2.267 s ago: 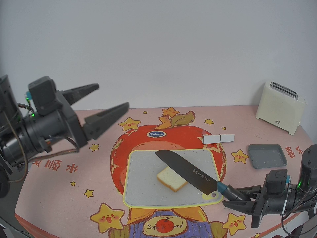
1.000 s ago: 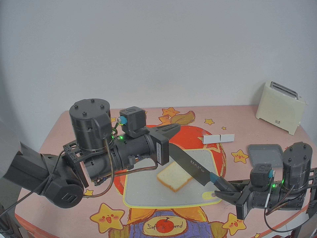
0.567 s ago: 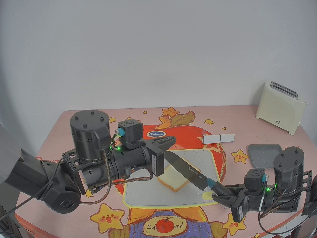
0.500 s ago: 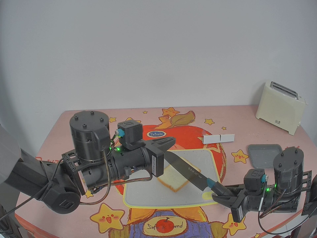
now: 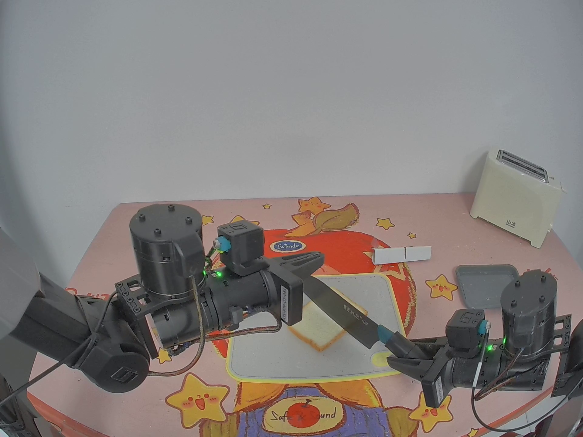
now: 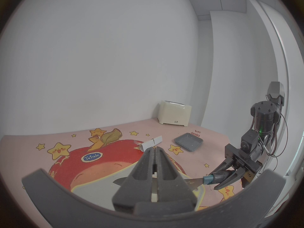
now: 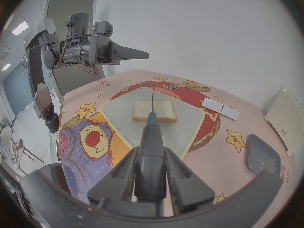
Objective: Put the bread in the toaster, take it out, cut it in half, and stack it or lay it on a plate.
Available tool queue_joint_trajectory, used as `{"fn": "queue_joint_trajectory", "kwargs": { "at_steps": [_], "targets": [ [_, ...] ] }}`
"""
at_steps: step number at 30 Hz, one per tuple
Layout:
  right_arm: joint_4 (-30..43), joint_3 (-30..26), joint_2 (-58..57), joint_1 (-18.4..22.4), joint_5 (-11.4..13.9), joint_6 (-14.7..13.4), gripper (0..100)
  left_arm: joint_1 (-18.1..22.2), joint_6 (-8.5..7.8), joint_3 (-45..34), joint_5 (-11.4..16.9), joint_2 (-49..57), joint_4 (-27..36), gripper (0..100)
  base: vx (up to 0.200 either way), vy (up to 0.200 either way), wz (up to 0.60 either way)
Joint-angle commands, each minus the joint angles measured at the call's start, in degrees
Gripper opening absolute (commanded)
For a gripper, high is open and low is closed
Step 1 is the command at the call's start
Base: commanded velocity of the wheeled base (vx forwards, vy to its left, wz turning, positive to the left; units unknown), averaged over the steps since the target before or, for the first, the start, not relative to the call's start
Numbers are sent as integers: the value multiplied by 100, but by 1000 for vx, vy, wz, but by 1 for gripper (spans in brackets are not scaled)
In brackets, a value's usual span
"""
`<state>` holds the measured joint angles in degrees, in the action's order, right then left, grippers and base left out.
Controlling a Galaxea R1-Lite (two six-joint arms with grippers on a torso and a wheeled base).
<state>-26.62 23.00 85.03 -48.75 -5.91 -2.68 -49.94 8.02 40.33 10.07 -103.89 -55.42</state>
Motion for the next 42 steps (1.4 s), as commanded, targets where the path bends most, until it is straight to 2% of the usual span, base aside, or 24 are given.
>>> {"fn": "queue_joint_trajectory", "kwargs": {
  "at_steps": [1, 9, 42],
  "targets": [
    [8, -24, 22, -20, 2, 5, 0, 2, -2, 37, 4, 18, -4, 0, 0, 0, 0],
    [17, -42, 22, -20, 2, 13, 0, -33, -11, 283, 74, -307, -13, 0, 0, 0, 0],
    [-1, -33, 22, -29, 2, -4, 0, -68, -37, 195, 118, -791, -74, 0, 0, 0, 0]
  ]
}}
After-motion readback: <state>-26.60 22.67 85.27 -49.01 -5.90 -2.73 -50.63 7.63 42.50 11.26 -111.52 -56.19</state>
